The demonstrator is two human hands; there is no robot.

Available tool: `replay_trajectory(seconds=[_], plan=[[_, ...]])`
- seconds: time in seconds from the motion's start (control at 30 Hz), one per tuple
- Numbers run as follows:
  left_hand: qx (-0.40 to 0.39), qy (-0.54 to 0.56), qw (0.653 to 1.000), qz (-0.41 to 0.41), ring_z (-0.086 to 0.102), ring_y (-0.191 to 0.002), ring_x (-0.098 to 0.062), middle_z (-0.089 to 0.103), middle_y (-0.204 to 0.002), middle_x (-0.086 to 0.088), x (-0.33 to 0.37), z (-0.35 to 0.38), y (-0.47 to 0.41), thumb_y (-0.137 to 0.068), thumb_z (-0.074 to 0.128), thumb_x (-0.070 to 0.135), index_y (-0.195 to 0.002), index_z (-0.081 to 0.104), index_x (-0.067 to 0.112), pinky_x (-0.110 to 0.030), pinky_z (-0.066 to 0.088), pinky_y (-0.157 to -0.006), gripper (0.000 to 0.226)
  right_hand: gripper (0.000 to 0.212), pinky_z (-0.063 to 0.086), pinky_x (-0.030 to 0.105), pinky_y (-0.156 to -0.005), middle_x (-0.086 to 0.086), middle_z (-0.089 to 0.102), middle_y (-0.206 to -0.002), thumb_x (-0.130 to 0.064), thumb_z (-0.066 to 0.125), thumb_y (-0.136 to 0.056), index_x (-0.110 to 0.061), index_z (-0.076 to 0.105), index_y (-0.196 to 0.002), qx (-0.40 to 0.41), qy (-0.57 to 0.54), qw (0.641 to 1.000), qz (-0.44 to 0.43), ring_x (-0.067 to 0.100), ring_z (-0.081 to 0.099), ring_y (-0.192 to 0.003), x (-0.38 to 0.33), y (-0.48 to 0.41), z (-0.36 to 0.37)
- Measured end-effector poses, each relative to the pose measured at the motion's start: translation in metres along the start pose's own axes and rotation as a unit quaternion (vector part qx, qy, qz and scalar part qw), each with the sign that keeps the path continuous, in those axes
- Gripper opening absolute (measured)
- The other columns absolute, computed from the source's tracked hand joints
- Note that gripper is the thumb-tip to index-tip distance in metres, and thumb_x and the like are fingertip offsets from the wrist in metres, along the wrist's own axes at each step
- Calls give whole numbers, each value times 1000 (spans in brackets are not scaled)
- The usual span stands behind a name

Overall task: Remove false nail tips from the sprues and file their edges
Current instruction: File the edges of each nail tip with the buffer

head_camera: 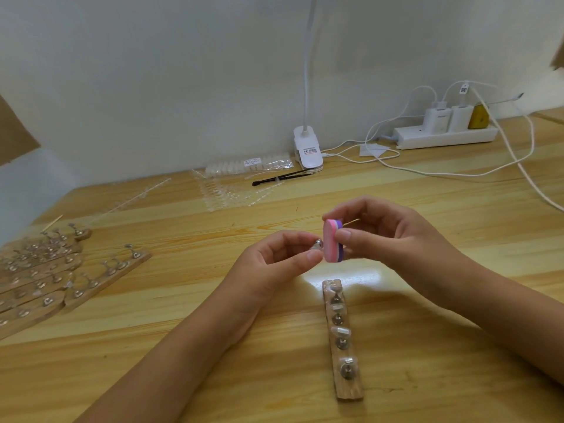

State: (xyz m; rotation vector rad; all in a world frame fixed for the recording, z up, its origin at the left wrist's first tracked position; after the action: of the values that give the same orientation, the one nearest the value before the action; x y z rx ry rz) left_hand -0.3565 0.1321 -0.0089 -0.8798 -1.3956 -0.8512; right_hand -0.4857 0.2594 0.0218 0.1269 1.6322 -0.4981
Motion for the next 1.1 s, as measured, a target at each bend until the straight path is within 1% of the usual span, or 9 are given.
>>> replay_trajectory(seconds=[0.17,0.27,0.43,0.5,0.67,0.73,0.87,0.97,1.1], plan=[[4,-6,1000,0,68,-105,-11,74,-111,0,0,0,1,-73,77,43,-105,75,28,-28,47,-93,35,26,56,23,-76,8,74,-98,-19,68,-80,-12,68,-105,-43,11,999,17,19,73,-89,1,1,4],[12,-10,1000,-1,67,-102,-8,74,-107,3,-1,-1,1,-72,77,45,-105,75,28,-31,44,-94,37,26,57,25,-78,6,74,-96,-18,68,-80,-13,68,-105,-1,-6,1000,-8,21,72,-92,-2,0,1],[10,-23,1000,2,67,-112,-18,73,-115,-3,-2,-1,1,-74,77,43,-109,74,25,-39,46,-103,40,26,56,22,-76,5,74,-97,-18,68,-80,-13,70,-105,-28,7,1000,3,17,72,-91,-1,0,3],[14,-17,1000,-1,66,-113,-20,73,-115,-4,-2,-2,0,-74,77,43,-110,75,25,-41,45,-105,40,25,57,24,-77,4,74,-97,-18,68,-80,-16,70,-105,-16,2,1000,-2,18,71,-93,-1,0,2],[13,-15,1000,3,67,-112,-16,74,-114,-2,-1,-1,1,-73,77,42,-109,75,26,-32,46,-99,39,28,56,22,-77,7,73,-100,-19,68,-80,-12,70,-107,-41,22,999,11,18,72,-93,-2,0,2],[11,-20,1000,3,67,-111,-16,74,-114,-2,-1,-1,1,-74,77,42,-109,75,26,-32,46,-97,39,28,56,22,-77,8,73,-100,-18,67,-81,-12,69,-108,-32,20,999,6,18,72,-94,-4,-1,0],[12,-15,1000,3,68,-108,-17,74,-111,-3,-1,-1,2,-72,77,42,-106,75,27,-32,47,-95,38,28,56,24,-79,8,72,-102,-18,67,-82,-12,69,-109,-65,36,997,24,19,72,-94,-3,0,2],[8,-19,1000,5,68,-108,-16,75,-111,-3,0,1,2,-72,77,43,-106,75,28,-31,46,-94,37,28,56,24,-80,7,73,-100,-18,67,-81,-12,69,-109,-38,27,999,7,19,71,-94,-4,0,-1],[14,-10,1000,2,69,-101,-14,75,-107,-4,0,1,1,-69,78,44,-99,75,32,-26,51,-88,33,27,56,25,-80,6,72,-100,-19,68,-80,-13,70,-107,-71,48,996,24,16,71,-95,-4,0,0]])
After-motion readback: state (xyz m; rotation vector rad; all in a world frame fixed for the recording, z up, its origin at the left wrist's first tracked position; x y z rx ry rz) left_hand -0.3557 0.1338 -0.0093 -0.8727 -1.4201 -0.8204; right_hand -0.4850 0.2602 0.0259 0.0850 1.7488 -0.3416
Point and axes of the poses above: each hand's wrist, its own y-axis away from the middle knuckle, its own z-axis out of the palm, x = y × z, the point moved 4 cm from there along -y, towards the middle knuckle
